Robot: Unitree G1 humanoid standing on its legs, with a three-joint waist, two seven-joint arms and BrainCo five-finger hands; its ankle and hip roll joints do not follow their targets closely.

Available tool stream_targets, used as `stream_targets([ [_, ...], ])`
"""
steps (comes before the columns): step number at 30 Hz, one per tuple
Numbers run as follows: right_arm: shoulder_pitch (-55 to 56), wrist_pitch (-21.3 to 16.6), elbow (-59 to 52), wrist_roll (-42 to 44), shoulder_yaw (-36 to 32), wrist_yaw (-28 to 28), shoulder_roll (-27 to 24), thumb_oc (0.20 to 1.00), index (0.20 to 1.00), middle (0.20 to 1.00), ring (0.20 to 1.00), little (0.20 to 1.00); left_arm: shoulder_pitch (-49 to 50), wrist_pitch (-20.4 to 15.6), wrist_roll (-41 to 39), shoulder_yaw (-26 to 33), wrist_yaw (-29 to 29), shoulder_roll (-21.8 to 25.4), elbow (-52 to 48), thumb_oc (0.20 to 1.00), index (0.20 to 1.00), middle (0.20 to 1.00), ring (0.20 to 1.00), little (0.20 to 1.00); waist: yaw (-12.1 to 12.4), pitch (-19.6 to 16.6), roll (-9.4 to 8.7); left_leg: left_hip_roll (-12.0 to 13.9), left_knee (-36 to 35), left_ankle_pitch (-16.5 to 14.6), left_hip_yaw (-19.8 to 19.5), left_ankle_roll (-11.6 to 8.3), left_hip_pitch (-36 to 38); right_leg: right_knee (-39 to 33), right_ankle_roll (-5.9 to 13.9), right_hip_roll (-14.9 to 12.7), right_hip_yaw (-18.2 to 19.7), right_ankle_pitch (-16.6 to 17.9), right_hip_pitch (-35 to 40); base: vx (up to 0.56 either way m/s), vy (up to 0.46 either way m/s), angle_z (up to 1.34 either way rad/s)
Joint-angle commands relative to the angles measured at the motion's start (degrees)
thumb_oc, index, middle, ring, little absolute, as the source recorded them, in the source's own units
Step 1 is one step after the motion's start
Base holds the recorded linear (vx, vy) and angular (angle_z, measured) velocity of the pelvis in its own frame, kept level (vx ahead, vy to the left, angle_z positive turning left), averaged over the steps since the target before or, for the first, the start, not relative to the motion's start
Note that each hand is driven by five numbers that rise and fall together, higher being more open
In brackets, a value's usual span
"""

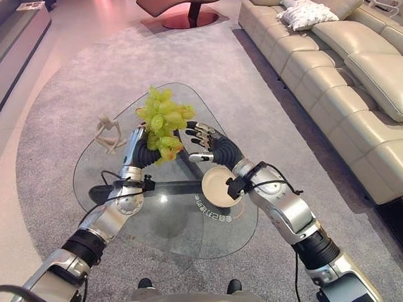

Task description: Pick up fruits into the plate

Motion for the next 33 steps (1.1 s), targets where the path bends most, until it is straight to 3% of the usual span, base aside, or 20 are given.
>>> stream_targets([
  [1, -4.1, -2.0, -5.5, 3.2, 0.6, -1.3, 2.1, 1.000, 1.000, 1.000, 1.000, 1.000, -4.8, -5.1, 2.5, -2.6, 2.5, 2.1, -3.1, 0.200, 0.200, 0.200, 0.200, 0.200, 0.9, -1.9, -0.87, 0.3, 3.6, -7.0, 1.8, 0.55, -1.5, 3.0, 2.13, -3.2, -4.1, -3.4, -0.1, 0.00, 0.000, 0.00],
  [6, -4.0, -1.7, -5.9, 4.6, 0.8, -2.1, 2.7, 1.000, 1.000, 1.000, 1.000, 1.000, -4.6, -5.5, 5.6, -3.7, 2.4, 2.1, -3.7, 0.200, 0.200, 0.200, 0.200, 0.200, 1.0, -2.1, -0.93, 0.3, 3.6, -7.2, 1.9, 0.62, -1.4, 2.8, 2.35, -3.5, -4.3, -3.3, 0.0, 0.00, 0.000, 0.00],
  [19, -3.2, 2.0, -5.1, 11.1, 1.2, -4.5, 3.5, 1.000, 1.000, 1.000, 1.000, 1.000, -5.1, -7.8, 17.1, -3.9, 10.4, 4.3, -3.8, 0.200, 0.200, 0.200, 0.200, 0.200, 1.2, -2.4, -0.88, 0.4, 3.0, -7.1, 1.9, 0.55, -1.1, 2.2, 2.74, -4.0, -4.5, -2.9, 0.2, 0.00, 0.000, 0.00],
  [27, -3.9, 3.4, -5.0, 8.8, 2.2, -3.0, 3.3, 1.000, 1.000, 1.000, 1.000, 1.000, -5.9, -10.9, 17.6, -4.4, 6.0, 7.1, -3.9, 0.200, 0.200, 0.200, 0.200, 0.200, 1.0, -2.8, -0.49, 0.4, 2.5, -6.8, 1.6, 0.51, -0.9, 2.4, 2.71, -3.9, -4.1, -3.1, 0.1, 0.00, 0.000, 0.00],
  [33, -3.8, 6.5, -5.3, 4.5, 2.7, 1.7, -0.3, 1.000, 1.000, 1.000, 1.000, 1.000, -6.6, -11.5, 17.1, -3.0, 0.8, 10.7, -6.1, 0.200, 0.200, 0.200, 0.200, 0.200, 0.6, -2.9, -0.30, 0.2, 2.3, -6.7, 0.7, 0.64, -1.1, 2.7, 2.30, -3.1, -2.7, -3.7, -0.1, 0.00, 0.005, 0.00],
])
